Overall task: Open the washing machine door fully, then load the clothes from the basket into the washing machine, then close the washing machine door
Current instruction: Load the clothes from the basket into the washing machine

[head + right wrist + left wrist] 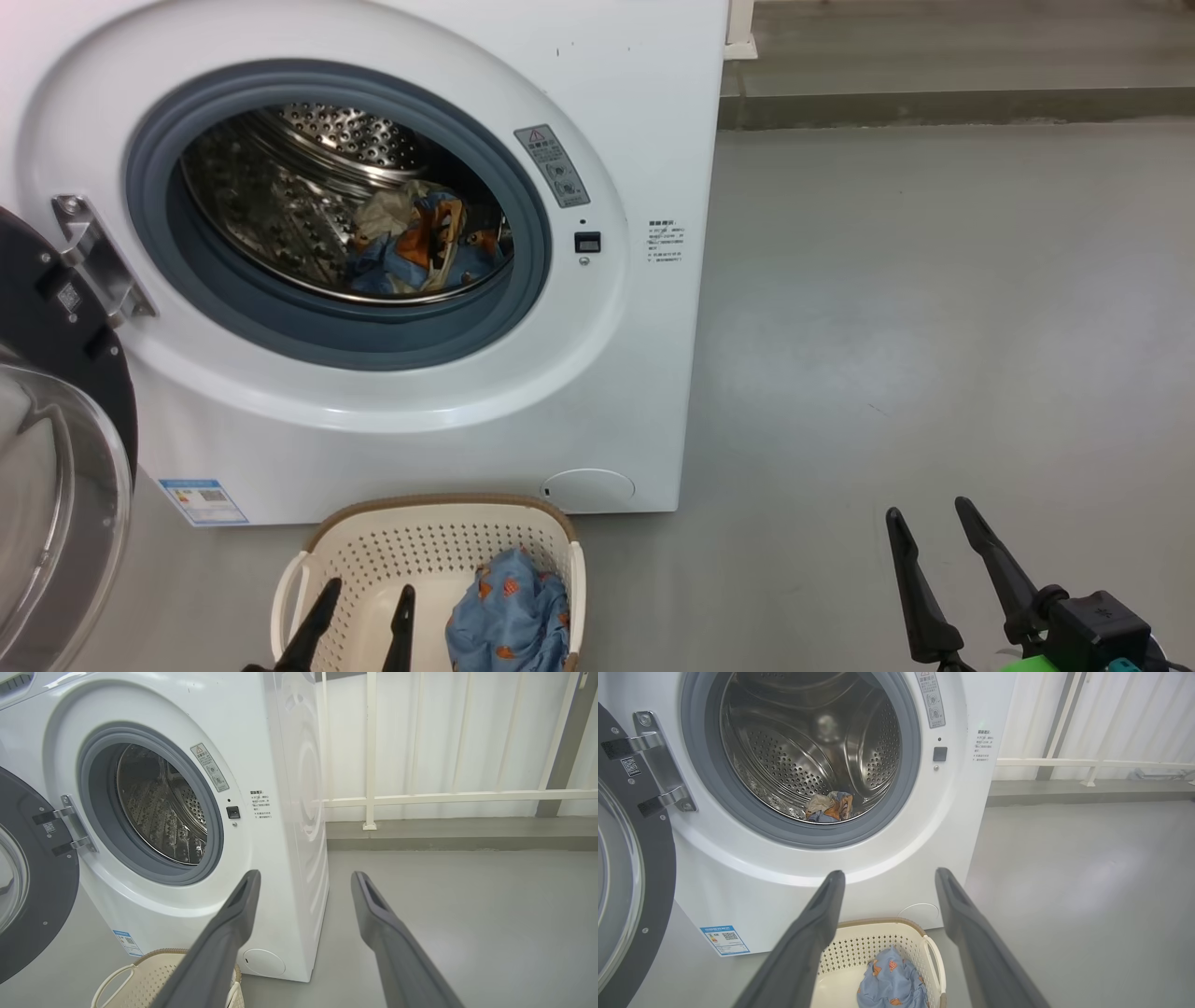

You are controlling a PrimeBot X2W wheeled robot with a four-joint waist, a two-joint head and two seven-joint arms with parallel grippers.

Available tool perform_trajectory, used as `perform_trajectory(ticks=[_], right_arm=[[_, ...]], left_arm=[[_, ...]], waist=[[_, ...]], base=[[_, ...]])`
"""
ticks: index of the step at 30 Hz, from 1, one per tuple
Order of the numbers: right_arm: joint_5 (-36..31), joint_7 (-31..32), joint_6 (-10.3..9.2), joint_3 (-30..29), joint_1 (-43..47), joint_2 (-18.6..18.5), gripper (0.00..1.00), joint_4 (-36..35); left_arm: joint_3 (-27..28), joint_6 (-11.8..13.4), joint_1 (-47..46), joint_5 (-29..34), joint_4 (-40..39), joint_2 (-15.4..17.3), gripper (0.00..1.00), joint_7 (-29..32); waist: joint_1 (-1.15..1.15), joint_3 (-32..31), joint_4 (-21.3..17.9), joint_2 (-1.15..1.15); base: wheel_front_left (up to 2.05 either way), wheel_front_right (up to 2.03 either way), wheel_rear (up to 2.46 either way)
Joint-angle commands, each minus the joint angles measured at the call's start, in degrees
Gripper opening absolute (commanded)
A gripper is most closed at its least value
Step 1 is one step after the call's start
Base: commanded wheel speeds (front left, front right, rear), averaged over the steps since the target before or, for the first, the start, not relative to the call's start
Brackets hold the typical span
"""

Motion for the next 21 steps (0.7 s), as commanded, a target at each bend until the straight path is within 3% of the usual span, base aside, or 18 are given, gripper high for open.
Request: perform_trajectory(ticks=[1,21], right_arm=[[0.66,-0.69,0.09,1.72,-0.69,-0.37,1.00,-1.22],[0.28,-0.71,0.09,1.75,-0.37,-0.37,1.00,-1.29]], left_arm=[[2.24,-0.27,-1.44,0.79,-0.90,0.28,1.00,-0.36],[3.29,-0.99,-1.13,2.29,0.35,-0.76,1.00,-0.36]], waist=[[0.00,-0.09,0.03,0.00],[0.00,0.07,0.94,0.00]], base=[[0.00,0.00,0.00],[0.00,0.00,0.00]])
